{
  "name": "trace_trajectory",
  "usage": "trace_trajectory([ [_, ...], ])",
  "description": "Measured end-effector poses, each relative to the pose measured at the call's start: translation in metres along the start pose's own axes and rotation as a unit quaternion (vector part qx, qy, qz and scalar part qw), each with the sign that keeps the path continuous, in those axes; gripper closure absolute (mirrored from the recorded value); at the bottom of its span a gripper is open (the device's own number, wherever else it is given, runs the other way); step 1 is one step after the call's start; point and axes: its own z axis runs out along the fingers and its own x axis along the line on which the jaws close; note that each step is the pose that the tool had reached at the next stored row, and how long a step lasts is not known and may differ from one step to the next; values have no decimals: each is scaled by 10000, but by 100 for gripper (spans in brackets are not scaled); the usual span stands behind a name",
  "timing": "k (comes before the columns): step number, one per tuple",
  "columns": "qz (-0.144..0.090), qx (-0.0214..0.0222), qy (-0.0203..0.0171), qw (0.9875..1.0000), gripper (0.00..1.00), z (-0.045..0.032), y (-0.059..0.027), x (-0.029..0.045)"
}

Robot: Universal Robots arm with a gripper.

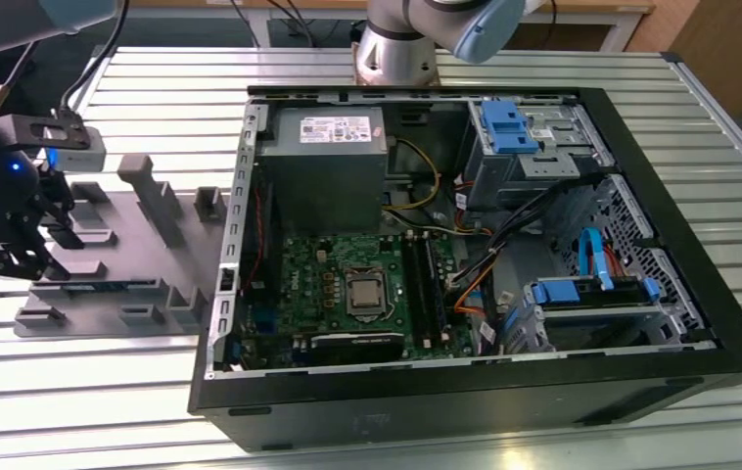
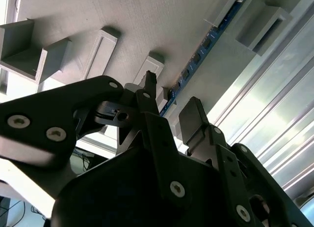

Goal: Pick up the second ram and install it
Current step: 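Pick up the second ram and move it above second insertion slot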

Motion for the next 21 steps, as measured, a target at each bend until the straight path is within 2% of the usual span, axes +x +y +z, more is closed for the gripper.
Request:
trace_trajectory([
  [21, 0, 0, 0, 10000, 53, 84, -2, 19],
])
